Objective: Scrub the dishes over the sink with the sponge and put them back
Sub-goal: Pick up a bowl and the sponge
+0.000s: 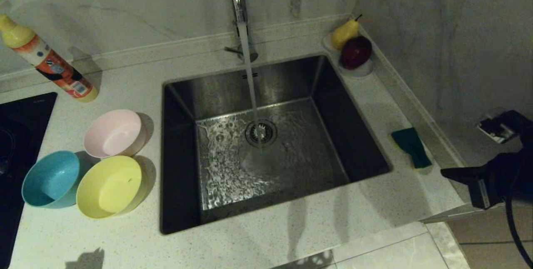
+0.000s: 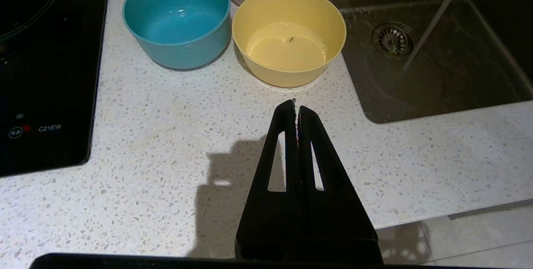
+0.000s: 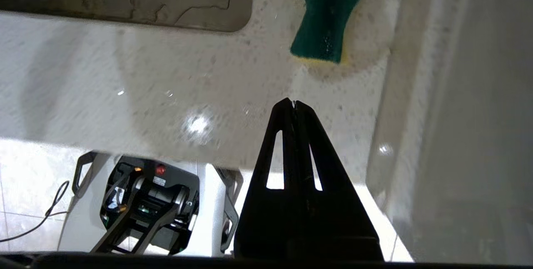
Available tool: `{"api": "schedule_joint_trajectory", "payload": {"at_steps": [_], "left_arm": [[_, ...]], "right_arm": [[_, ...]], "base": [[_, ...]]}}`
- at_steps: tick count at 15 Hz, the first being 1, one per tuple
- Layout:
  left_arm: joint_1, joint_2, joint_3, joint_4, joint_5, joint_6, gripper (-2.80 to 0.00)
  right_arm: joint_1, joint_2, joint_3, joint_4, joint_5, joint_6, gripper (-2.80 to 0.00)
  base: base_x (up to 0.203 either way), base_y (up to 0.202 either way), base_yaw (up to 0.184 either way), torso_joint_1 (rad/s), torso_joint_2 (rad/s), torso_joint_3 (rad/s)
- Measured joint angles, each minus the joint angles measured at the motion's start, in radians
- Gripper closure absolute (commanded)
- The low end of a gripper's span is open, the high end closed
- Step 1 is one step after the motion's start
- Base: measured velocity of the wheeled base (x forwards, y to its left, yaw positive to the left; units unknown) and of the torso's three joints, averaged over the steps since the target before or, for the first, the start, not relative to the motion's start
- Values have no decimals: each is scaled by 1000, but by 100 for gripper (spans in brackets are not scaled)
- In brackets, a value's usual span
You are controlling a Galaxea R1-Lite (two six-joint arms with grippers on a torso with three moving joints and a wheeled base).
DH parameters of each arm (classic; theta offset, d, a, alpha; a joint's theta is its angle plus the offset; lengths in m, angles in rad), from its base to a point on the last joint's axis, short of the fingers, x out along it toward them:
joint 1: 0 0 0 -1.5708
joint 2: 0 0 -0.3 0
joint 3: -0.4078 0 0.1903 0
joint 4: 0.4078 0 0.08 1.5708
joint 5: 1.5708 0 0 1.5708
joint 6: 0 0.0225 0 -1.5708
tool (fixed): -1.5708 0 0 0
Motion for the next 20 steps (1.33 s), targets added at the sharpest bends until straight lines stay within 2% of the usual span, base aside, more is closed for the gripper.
{"api": "schedule_joint_trajectory", "payload": {"at_steps": [1,2,7,12,20], "left_arm": [[0,0,0,0,0,0,0],[0,1,0,0,0,0,0],[0,1,0,0,0,0,0],[0,1,0,0,0,0,0],[0,1,0,0,0,0,0]], "right_arm": [[0,26,1,-18,-1,1,0],[0,45,2,-23,-5,3,-280],[0,92,-1,-44,-18,0,-280],[-12,180,0,-212,-21,-3,-280],[-27,265,-71,-254,-18,-37,-280]], "base": [[0,0,0,0,0,0],[0,0,0,0,0,0],[0,0,0,0,0,0],[0,0,0,0,0,0],[0,0,0,0,0,0]]}}
